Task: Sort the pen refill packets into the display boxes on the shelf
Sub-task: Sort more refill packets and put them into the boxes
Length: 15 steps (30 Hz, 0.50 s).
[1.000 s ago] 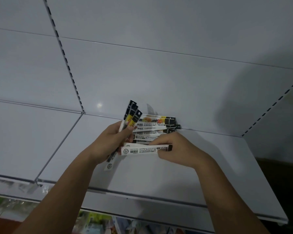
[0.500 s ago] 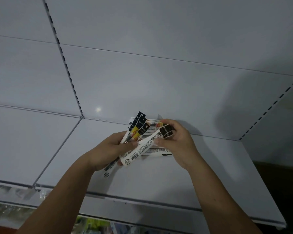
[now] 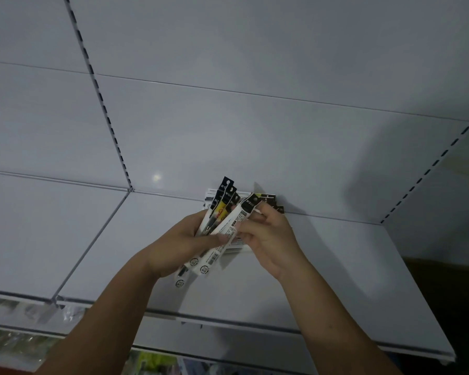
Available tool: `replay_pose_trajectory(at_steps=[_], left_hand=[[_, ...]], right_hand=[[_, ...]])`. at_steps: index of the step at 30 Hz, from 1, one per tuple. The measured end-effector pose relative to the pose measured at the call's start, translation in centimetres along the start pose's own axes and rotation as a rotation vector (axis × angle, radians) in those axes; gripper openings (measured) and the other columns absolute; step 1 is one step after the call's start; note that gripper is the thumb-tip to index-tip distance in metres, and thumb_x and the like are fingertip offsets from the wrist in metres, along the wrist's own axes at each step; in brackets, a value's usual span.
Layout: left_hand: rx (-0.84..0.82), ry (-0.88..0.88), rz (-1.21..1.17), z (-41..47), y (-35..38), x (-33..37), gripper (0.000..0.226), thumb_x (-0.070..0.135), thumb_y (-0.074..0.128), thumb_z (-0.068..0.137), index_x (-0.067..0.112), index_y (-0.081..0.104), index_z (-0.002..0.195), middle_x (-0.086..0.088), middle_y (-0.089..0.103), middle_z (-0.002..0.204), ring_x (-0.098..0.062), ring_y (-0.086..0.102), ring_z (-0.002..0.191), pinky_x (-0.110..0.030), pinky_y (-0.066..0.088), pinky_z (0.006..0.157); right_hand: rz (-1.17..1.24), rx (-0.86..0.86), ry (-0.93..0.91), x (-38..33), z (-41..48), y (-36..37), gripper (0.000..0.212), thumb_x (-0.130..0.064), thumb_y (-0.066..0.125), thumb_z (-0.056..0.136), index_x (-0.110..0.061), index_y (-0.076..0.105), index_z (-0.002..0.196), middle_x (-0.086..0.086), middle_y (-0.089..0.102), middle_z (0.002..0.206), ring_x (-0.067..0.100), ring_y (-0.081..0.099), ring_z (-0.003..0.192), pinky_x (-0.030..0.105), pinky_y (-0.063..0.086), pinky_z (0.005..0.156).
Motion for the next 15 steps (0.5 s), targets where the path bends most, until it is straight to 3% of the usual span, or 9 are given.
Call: replay_pose_trajectory(at_steps=[4, 6, 9, 12, 15], left_hand=[[0.047, 0.016, 0.043, -0.1, -0.1, 0.0, 0.029, 0.038, 0.060, 0.105, 0.023, 0.067, 0.129, -0.005, 0.077, 0.115, -0.024, 0.072, 0.112, -0.052, 0.056, 0.099], [0.073, 0.026, 0.112, -0.1, -0.4, -0.1, 0.024, 0.035, 0.055, 0.107, 0.017, 0.068, 0.116, -0.003, 0.076, 0.096, -0.016, 0.072, 0.094, -0.038, 0.055, 0.085], [0.060, 0.005, 0.080, -0.2, -0.5, -0.4, 0.024, 0.034, 0.052, 0.107, 0.014, 0.064, 0.102, -0.005, 0.060, 0.079, -0.016, 0.058, 0.075, -0.032, 0.049, 0.072], [0.064, -0.006, 0.004, -0.4, -0.7, -0.3, 0.035, 0.036, 0.050, 0.106, 0.003, 0.055, 0.094, -0.012, 0.057, 0.075, -0.025, 0.059, 0.069, -0.034, 0.052, 0.066], [0.119, 0.001, -0.099, -0.5, -1.5, -0.4, 0.046, 0.038, 0.050, 0.104, -0.007, 0.049, 0.098, -0.015, 0.058, 0.077, -0.029, 0.061, 0.067, -0.036, 0.056, 0.064]], right_hand=[[-0.141, -0.007, -0.064, 0.0, -0.3, 1.2, 0.035, 0.016, 0.072, 0.083, -0.001, 0.070, 0.114, 0.022, 0.076, 0.108, 0.038, 0.074, 0.095, 0.044, 0.060, 0.075], [-0.178, 0.001, -0.114, -0.4, -0.4, 1.7, 0.032, 0.014, 0.071, 0.085, -0.005, 0.072, 0.110, 0.020, 0.077, 0.102, 0.036, 0.072, 0.082, 0.044, 0.059, 0.067], [-0.414, 0.054, -0.195, -0.7, -0.2, 1.6, 0.037, -0.002, 0.079, 0.087, -0.018, 0.073, 0.120, 0.000, 0.079, 0.103, 0.022, 0.075, 0.090, 0.041, 0.063, 0.079], [-0.568, 0.070, -0.221, -0.9, 0.3, 1.1, 0.034, -0.023, 0.083, 0.088, -0.029, 0.073, 0.120, -0.009, 0.076, 0.112, 0.012, 0.073, 0.102, 0.034, 0.061, 0.085], [-0.671, 0.081, -0.246, -1.7, 0.5, -0.2, 0.021, -0.022, 0.078, 0.093, -0.032, 0.074, 0.112, -0.015, 0.075, 0.107, 0.001, 0.070, 0.098, 0.016, 0.055, 0.080]])
Point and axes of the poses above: each hand's wrist, its own z-axis towards the middle knuckle, its own y-axis out of the palm, x = y × z, the point moved 8 cm from there along z, towards the middle knuckle
